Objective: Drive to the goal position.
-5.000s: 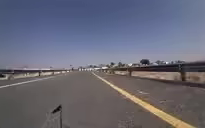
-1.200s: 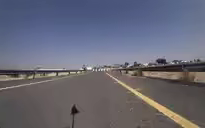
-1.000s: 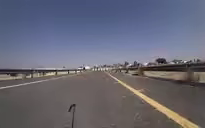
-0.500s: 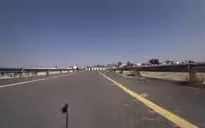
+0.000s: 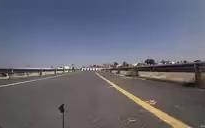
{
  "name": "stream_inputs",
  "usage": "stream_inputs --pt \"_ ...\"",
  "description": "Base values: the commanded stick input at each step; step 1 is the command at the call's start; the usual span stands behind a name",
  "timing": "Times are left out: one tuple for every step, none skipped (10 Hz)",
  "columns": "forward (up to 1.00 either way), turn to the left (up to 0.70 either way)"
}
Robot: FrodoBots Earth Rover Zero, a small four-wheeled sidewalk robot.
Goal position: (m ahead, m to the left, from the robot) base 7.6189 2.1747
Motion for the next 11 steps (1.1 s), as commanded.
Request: stream_inputs --pt "1.00 0.00" --pt "1.00 0.00" --pt "1.00 0.00" --pt "1.00 0.00" --pt "1.00 0.02" --pt "1.00 0.12" --pt "1.00 0.29" --pt "1.00 0.20" --pt "1.00 0.00" --pt "1.00 0.00" --pt "1.00 0.00"
